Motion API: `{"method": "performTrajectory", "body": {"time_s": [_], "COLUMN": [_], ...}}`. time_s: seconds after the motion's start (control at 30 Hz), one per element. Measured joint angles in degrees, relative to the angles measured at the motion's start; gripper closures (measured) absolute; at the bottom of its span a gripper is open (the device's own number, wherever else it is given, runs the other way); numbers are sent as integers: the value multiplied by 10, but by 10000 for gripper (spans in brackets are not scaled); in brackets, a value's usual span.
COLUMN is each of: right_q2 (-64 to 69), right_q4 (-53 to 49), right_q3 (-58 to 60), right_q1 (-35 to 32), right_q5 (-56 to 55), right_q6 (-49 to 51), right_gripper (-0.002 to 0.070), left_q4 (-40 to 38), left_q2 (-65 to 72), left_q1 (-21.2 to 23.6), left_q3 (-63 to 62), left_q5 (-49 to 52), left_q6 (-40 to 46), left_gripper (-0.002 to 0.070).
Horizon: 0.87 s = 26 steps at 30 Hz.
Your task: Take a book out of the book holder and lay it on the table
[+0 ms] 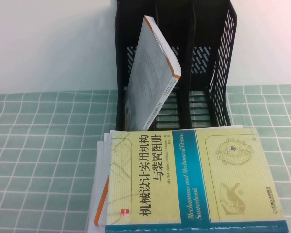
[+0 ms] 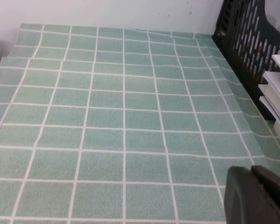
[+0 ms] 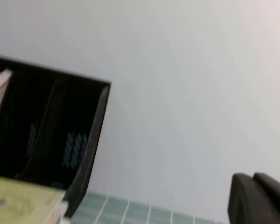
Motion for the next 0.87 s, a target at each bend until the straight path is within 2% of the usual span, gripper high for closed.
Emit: {"method": "performTrajectory", "body": {"time_s": [0.17,0.27,0.4,0.6,0.87], "right_q2": [0,0,0,0,0], "right_q4": [-288,-381,-403,-406,-411], "right_q3": [0,10,41,45,45], "right_q1": [-53,-101,-137,-142,-88], "right_q5": [187,258,200,207,264], "right_q6": [219,301,334,334,375], "right_gripper": [678,678,678,678,678], "left_q4": [1,1,1,1,2], "left_q2": [0,0,0,0,0], "left_q1": [0,0,0,0,0], "left_q3": [0,0,0,0,0], "left_q5": [0,0,0,0,0], "left_q6": [0,0,0,0,0], "left_gripper": [677,678,677,677,677]}}
